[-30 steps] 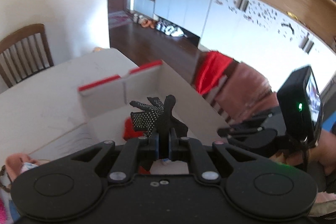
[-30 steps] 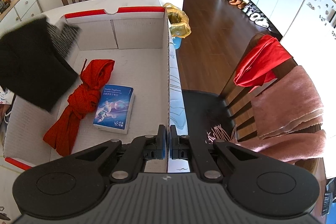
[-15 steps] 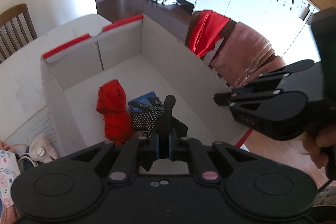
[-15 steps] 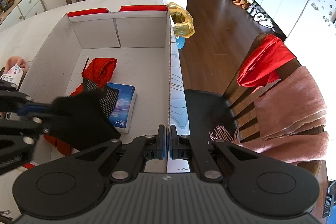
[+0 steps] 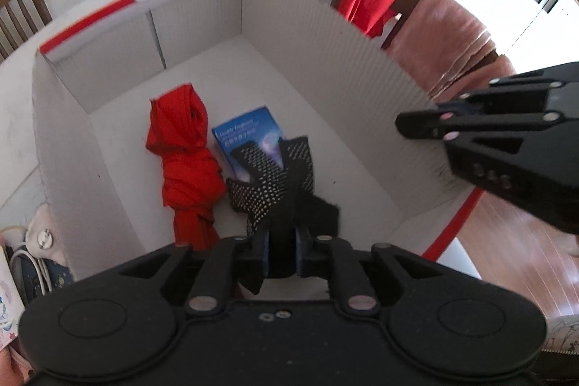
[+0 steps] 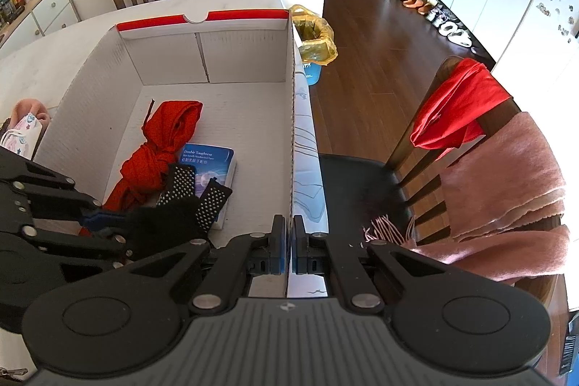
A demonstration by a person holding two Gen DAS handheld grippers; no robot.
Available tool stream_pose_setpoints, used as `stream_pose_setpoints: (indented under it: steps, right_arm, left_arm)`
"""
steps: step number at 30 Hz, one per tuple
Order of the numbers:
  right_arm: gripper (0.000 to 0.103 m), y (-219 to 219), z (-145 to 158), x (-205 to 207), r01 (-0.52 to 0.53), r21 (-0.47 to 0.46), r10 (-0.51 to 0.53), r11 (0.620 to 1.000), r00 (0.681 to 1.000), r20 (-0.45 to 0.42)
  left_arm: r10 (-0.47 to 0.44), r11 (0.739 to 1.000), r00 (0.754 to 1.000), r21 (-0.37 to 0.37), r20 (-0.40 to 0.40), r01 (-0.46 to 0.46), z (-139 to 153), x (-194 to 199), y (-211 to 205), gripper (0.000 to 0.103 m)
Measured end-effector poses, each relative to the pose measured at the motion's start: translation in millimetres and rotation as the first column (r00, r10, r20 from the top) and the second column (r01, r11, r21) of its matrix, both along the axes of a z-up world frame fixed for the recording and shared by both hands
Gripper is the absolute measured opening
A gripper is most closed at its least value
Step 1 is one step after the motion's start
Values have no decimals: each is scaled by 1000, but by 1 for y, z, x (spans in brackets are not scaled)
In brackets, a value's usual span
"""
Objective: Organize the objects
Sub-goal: 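Carry the black dotted glove into the cardboard box and release it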
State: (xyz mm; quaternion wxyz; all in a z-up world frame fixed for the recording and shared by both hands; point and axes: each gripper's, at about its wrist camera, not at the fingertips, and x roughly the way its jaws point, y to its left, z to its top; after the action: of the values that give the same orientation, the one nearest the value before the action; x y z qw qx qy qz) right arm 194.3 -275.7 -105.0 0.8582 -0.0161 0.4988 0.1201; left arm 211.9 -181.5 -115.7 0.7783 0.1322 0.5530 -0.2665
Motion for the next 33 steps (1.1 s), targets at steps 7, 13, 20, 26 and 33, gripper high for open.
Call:
stream_pose_setpoints:
  steps: [7,13,20,26,33]
  right_arm:
    - [2,1,0,-1,-2,2,2,1000,1000,-1]
    - [2,0,0,-1,-3,2,3,1000,1000,-1]
    - [2,1,-3,-2,-4,4,4,1000,1000,-7]
    - [2,1,-5,-2,-4,6,4,1000,1000,-11]
    - [2,1,-6,-1,-5,4,5,1000,1000,-14]
  left_arm:
    - [-1,1000,1000,7,-23,1,-8,2,0,20]
    - [0,1000,1000,-5,0,0,-2,-1,1,33]
    - [7,999,999,-38,39,-6,12,-5,6,52]
    - [-4,997,998,-74,69,9,30,-15,10,57]
    - [13,990,993,-139,118,4,54,-26,20,67]
